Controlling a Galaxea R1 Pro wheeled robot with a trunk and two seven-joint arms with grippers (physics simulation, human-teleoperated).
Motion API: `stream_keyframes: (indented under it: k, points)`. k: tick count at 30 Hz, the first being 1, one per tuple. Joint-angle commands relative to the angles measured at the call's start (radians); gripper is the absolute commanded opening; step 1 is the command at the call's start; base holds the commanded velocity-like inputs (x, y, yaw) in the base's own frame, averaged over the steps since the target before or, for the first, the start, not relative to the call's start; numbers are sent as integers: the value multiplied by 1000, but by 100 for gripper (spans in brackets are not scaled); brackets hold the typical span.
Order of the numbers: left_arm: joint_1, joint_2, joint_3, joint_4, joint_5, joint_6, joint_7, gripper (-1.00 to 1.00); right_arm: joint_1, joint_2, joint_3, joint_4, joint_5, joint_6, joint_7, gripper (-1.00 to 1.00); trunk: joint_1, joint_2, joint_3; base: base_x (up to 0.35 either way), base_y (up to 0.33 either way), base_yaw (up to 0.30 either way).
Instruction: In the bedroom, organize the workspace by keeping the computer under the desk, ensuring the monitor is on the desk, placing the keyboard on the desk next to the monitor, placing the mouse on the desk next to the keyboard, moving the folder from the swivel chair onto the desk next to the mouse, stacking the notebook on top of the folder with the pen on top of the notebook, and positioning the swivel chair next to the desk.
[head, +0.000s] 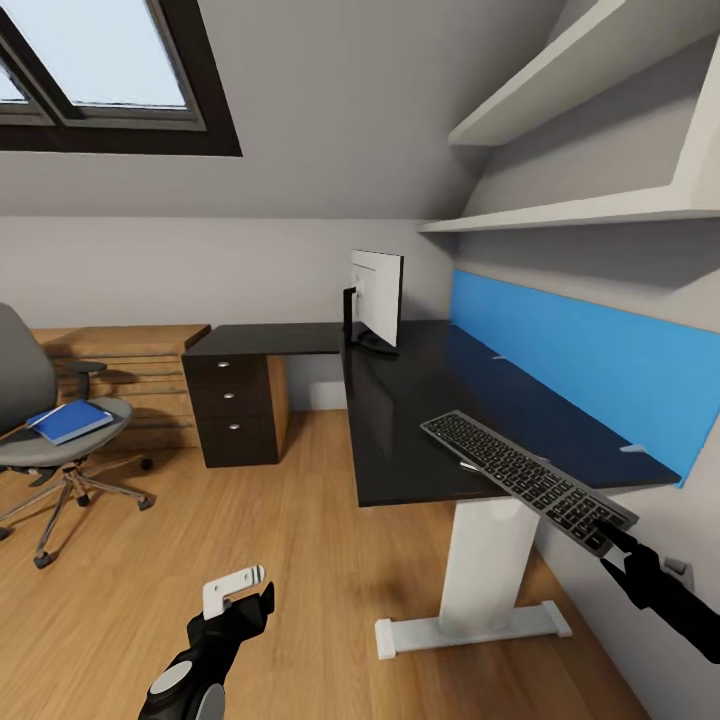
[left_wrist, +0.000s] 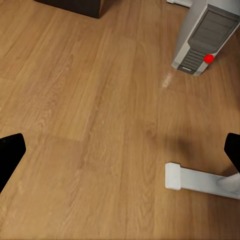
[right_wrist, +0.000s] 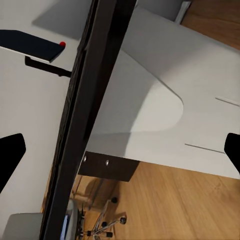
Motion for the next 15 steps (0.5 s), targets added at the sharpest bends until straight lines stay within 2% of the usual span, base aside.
stream_keyframes:
  k: [1,12,15]
  points:
    - [0,0,-1,-1,11,3,9,100,-1,0,-2,0,-2,7,1,100,0,0,-1,5,5,0]
    - [0,0,-1,-2,11,3,9,100,-1,0,-2,0,-2,7,1,100,-38,70,31,1,1,0]
    - [0,0,-1,-1,11,3,9,100,-1,0,-2,0,-2,7,1,100,-38,70,31,0,0,0]
